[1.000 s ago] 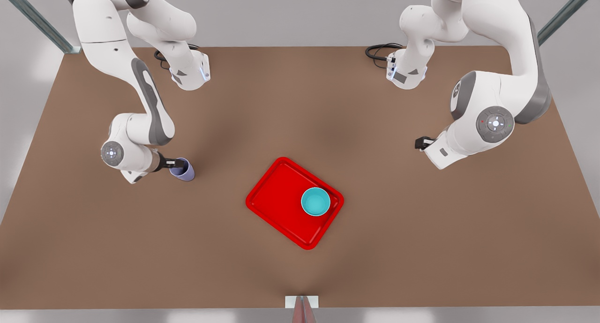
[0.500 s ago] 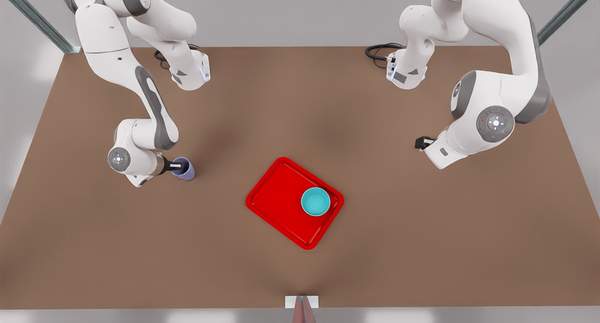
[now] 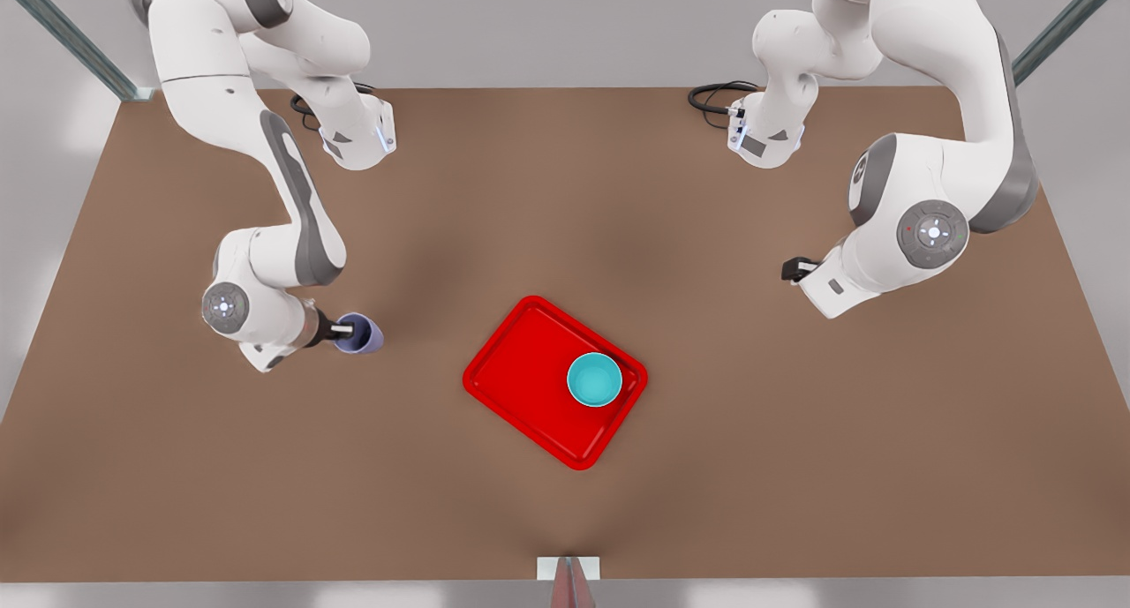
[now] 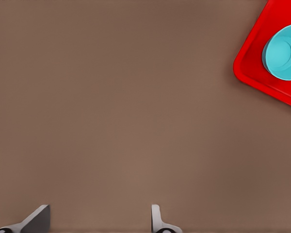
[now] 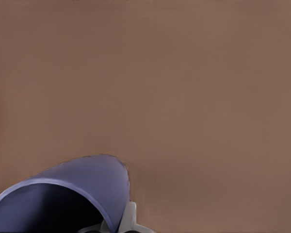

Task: Place the bowl on the tray with the left arm and the cup on the tray with the right arm

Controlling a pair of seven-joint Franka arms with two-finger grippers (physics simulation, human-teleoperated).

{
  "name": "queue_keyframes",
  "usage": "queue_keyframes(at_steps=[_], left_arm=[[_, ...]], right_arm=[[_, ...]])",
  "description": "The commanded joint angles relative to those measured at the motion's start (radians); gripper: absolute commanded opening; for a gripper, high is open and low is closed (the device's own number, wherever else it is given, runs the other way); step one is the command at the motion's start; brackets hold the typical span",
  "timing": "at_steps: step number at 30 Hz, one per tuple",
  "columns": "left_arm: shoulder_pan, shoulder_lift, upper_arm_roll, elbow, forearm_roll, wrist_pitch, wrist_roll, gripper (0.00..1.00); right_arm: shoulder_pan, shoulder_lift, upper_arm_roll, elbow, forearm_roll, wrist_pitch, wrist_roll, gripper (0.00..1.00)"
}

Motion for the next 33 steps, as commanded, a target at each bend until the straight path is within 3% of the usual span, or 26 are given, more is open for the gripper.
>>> queue_keyframes(at_steps=[1, 9, 12, 22, 23, 24, 25, 33], left_arm=[[0.0, 0.0, 0.0, 0.0, 0.0, 0.0, 0.0, 1.0], [0.0, 0.002, 0.0, 0.0, 0.002, 0.0, 0.0, 1.0], [0.0, 0.0, 0.0, 0.0, 0.002, 0.0, -0.002, 1.0], [0.0, 0.003, 0.002, 0.0, 0.003, 0.0, 0.003, 1.0], [0.0, 0.005, 0.002, 0.0, 0.003, 0.0, 0.003, 1.0], [0.0, 0.003, 0.002, 0.0, 0.002, 0.0, 0.003, 1.0], [0.0, 0.003, 0.0, 0.0, 0.002, 0.0, 0.0, 1.0], [0.0, 0.005, 0.002, 0.0, 0.003, 0.0, 0.003, 1.0]], right_arm=[[0.009, 0.002, 0.0, 0.01, -0.008, -0.003, 0.014, 0.21], [0.273, 0.159, 0.005, 0.303, 0.011, -0.004, 0.288, 0.21], [0.294, 0.275, 0.075, 0.436, 0.006, 0.008, 0.367, 0.21], [0.379, 0.394, 0.077, 0.44, -0.029, 0.126, 0.361, 0.21], [0.379, 0.392, 0.077, 0.44, -0.029, 0.12, 0.369, 0.4], [0.379, 0.392, 0.077, 0.433, -0.029, 0.119, 0.37, 0.77], [0.382, 0.394, 0.077, 0.432, -0.029, 0.117, 0.37, 1.0], [0.383, 0.394, 0.077, 0.432, -0.044, 0.119, 0.369, 1.0]])
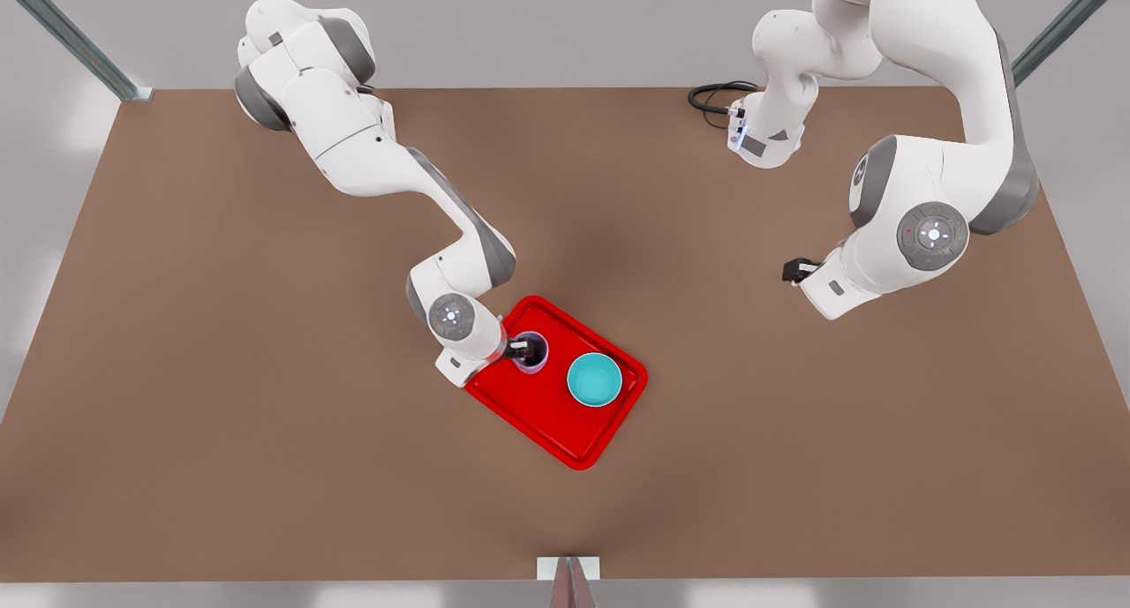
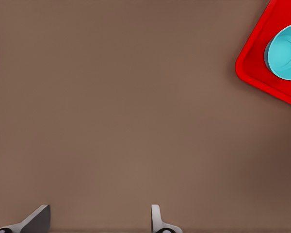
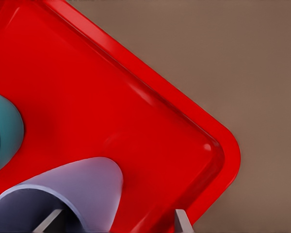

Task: Place the bowl on the tray with the left arm and the cup on the tray with the right arm

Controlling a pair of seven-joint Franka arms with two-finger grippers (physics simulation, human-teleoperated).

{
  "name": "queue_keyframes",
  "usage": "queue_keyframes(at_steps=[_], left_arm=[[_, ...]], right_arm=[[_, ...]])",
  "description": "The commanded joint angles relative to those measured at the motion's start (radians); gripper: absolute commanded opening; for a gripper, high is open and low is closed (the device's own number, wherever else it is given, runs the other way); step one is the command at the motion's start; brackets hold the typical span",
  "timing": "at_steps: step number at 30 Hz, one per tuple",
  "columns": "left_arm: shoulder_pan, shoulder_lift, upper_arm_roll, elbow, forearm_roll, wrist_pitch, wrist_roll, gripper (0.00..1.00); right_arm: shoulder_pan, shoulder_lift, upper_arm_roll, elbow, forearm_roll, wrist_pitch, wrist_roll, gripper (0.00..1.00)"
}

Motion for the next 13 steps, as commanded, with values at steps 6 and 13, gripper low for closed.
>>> queue_keyframes(at_steps=[6, 13], left_arm=[[0.0, 0.0, 0.0, 0.0, 0.0, 0.0, -0.003, 1.0], [-0.002, 0.016, -0.008, 0.055, -0.004, -0.028, -0.009, 1.0]], right_arm=[[-0.357, -0.451, -0.008, -0.017, 0.002, -0.405, -0.133, 1.0], [-0.431, -0.519, -0.124, 0.018, 0.011, -0.654, -0.332, 1.0]])
